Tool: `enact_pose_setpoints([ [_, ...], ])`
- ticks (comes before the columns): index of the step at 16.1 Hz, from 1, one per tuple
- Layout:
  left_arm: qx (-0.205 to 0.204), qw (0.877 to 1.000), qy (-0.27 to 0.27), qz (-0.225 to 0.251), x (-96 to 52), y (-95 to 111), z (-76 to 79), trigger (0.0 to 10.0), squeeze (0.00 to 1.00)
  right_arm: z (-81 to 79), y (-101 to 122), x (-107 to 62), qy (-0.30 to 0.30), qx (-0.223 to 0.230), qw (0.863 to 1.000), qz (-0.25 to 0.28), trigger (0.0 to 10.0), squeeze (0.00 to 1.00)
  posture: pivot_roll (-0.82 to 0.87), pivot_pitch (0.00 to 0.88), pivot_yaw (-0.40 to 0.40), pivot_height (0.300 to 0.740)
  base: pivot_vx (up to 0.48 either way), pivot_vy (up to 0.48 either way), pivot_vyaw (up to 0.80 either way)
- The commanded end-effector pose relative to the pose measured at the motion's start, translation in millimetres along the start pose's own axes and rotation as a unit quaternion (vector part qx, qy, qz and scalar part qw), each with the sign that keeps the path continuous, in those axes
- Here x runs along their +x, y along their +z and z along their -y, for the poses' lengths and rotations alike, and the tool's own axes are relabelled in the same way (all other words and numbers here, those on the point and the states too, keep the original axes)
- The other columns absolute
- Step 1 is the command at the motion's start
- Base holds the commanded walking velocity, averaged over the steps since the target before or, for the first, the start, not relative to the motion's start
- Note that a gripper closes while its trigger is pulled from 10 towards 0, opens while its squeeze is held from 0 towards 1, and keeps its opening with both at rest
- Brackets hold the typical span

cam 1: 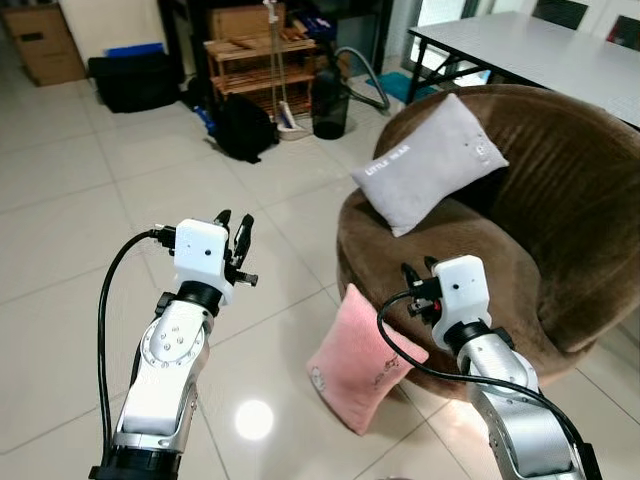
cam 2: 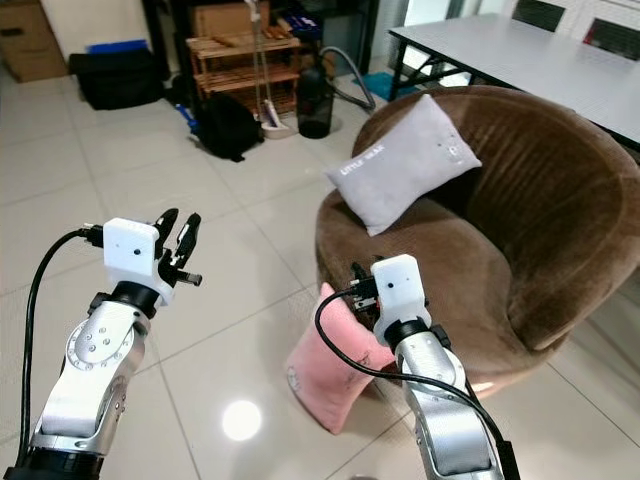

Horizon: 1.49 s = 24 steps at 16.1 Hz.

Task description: Move the pillow to the sofa from floor

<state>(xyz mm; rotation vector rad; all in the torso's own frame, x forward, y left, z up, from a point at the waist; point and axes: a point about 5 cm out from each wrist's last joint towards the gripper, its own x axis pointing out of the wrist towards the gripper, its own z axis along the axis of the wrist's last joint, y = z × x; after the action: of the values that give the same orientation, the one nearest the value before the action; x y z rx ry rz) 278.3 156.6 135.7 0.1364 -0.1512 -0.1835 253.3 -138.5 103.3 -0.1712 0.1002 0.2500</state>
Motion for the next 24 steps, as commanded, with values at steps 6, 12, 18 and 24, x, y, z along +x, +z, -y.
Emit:
enact_pose_setpoints([
  [6,0.0,1.0,-0.007,0.006,0.8,3.1,2.1,10.0,0.0,2.9,2.1,1.8,-0.003,-0.005,1.0,0.0,10.0,0.0,-0.06,0.021,-0.006,0.74,0.391,0.0,-0.4],
  [12,0.001,1.0,-0.01,0.006,0.6,3.2,3.3,10.0,0.0,4.1,-0.7,1.6,-0.008,-0.012,1.0,-0.005,10.0,0.0,-0.06,0.012,-0.007,0.74,0.368,0.0,0.0],
  [18,0.011,0.999,-0.04,-0.003,-3.3,-1.9,8.0,10.0,0.0,2.8,-2.7,0.9,-0.007,-0.009,1.0,-0.012,10.0,0.0,-0.06,0.0,-0.005,0.71,0.116,0.0,0.0],
  [24,0.021,0.998,-0.057,-0.003,-8.1,-4.7,6.4,10.0,0.0,1.2,-4.0,0.4,0.0,-0.012,1.0,-0.014,10.0,0.0,-0.06,0.0,-0.011,0.65,0.0,0.0,0.0],
])
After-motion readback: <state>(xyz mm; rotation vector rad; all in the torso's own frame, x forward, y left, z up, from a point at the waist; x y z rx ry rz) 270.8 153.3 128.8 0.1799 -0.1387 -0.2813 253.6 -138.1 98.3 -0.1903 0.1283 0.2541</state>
